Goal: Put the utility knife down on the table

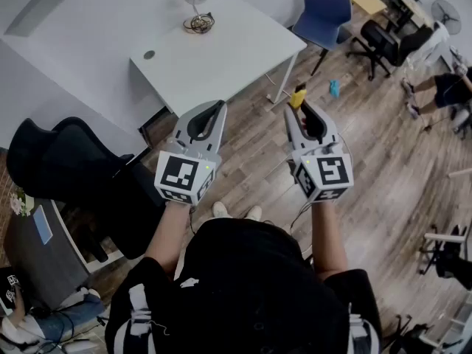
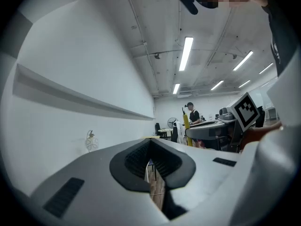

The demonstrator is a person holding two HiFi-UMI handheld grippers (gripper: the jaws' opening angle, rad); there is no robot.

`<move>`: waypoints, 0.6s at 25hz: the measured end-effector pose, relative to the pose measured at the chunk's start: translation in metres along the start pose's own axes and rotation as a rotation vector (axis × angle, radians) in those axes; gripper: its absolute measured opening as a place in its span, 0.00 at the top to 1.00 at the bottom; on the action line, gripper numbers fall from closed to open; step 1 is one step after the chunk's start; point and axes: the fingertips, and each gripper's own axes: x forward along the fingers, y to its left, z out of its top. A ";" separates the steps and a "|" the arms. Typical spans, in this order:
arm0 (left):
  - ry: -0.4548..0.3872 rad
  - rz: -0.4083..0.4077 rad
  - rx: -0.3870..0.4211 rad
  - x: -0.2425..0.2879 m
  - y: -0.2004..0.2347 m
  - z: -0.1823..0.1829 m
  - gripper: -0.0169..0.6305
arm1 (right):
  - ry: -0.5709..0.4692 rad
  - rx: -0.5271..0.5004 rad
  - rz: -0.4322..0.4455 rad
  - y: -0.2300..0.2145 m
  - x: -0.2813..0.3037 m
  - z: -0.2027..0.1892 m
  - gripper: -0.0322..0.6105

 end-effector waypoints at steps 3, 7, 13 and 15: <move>0.003 -0.005 0.003 0.002 -0.001 0.000 0.95 | 0.000 0.001 0.007 0.000 0.000 0.000 0.74; 0.011 -0.008 0.005 0.007 -0.006 -0.001 0.95 | -0.001 0.004 0.021 -0.003 0.000 -0.003 0.74; 0.024 -0.004 0.011 0.017 -0.026 -0.002 0.95 | -0.002 0.009 0.034 -0.019 -0.011 -0.008 0.74; 0.027 -0.002 0.014 0.021 -0.034 -0.003 0.95 | -0.002 0.015 0.041 -0.026 -0.016 -0.012 0.74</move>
